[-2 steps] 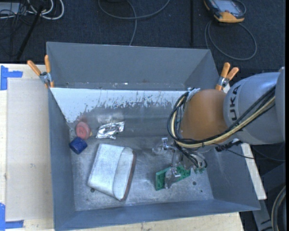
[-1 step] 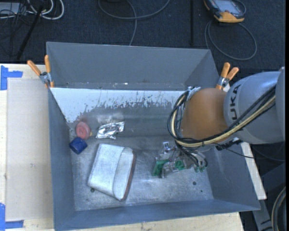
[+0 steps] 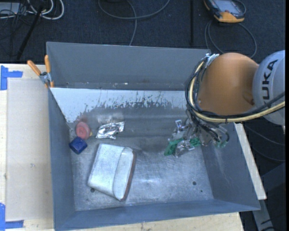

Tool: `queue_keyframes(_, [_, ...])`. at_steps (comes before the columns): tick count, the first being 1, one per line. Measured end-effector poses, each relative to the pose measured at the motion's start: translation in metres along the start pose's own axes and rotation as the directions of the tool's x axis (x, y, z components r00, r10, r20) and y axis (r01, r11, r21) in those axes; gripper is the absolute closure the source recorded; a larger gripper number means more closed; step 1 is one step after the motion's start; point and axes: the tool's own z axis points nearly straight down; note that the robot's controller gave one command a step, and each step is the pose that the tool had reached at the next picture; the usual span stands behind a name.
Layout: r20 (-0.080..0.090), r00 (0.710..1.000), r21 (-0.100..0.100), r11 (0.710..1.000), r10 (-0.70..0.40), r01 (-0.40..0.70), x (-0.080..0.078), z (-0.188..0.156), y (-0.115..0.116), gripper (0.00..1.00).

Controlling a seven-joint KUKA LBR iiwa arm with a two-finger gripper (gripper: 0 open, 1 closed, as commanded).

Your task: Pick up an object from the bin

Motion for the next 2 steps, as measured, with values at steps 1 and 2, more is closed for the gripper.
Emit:
queue_keyframes(1, [0.002,1.0,-0.002,1.0,0.0,0.0,-0.026,-0.123,0.052,1.0])
queue_keyframes(2, [-0.01,0.977,-0.004,0.977,-0.211,0.211,0.029,-0.122,0.01,1.0])
